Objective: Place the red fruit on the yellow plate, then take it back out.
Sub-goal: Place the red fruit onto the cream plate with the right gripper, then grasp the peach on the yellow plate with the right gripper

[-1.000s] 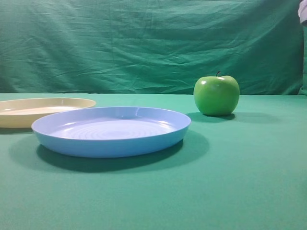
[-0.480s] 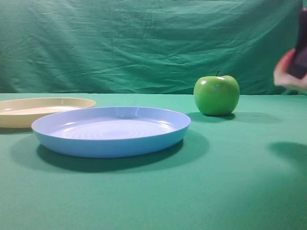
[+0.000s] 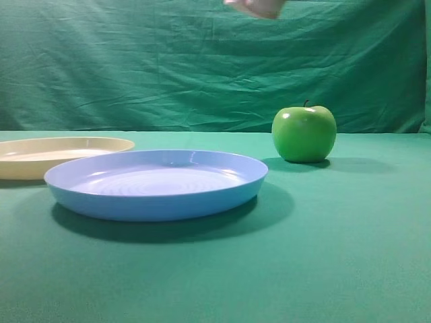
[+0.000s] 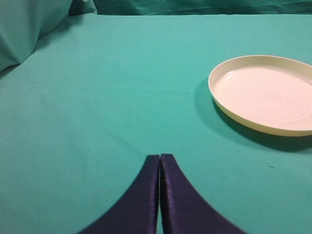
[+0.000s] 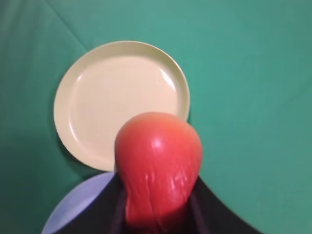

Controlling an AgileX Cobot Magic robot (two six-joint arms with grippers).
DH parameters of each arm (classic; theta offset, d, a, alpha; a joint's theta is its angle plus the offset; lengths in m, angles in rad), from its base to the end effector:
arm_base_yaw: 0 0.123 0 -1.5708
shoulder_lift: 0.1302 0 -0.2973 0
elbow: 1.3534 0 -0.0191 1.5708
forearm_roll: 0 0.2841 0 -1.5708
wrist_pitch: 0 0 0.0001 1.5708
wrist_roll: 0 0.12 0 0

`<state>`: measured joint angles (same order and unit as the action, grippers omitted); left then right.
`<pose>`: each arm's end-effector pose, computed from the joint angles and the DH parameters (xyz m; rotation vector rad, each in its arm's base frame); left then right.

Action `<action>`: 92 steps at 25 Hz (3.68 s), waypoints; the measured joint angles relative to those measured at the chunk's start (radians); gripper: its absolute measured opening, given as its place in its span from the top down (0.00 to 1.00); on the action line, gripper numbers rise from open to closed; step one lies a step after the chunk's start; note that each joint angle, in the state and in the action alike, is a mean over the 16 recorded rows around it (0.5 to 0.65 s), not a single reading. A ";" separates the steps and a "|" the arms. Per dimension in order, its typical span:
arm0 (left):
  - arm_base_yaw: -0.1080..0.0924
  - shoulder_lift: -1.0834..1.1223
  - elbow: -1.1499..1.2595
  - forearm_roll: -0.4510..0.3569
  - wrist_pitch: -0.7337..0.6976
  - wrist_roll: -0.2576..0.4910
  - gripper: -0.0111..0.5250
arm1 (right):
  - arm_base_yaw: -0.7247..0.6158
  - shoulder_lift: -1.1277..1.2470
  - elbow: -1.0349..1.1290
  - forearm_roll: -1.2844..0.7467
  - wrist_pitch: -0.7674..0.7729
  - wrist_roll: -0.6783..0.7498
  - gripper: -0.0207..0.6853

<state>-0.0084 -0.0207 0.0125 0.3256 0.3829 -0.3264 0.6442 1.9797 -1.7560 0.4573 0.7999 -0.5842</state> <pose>0.1004 0.0135 0.1698 -0.0972 1.8363 0.0882 0.3841 0.3361 0.2705 -1.2016 2.1621 0.5654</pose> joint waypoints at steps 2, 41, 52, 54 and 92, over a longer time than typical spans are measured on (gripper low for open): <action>0.000 0.000 0.000 0.000 0.000 0.000 0.98 | 0.033 0.070 -0.066 0.002 -0.006 -0.012 0.70; 0.000 0.000 0.000 0.000 0.000 0.000 0.98 | -0.017 -0.020 -0.240 -0.055 0.298 0.140 0.88; 0.000 0.000 0.000 0.000 0.000 0.000 0.98 | -0.033 -0.371 -0.144 -0.215 0.433 0.305 0.97; 0.000 0.000 0.000 0.000 0.000 0.000 0.98 | -0.034 -0.443 -0.102 -0.227 0.436 0.320 0.97; 0.000 0.000 0.000 0.000 0.000 0.000 0.98 | -0.244 -1.325 0.631 -0.372 0.061 0.540 0.97</action>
<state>-0.0084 -0.0207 0.0125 0.3256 0.3829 -0.3264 0.4001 0.6546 -1.1253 0.0853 0.8606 -0.0440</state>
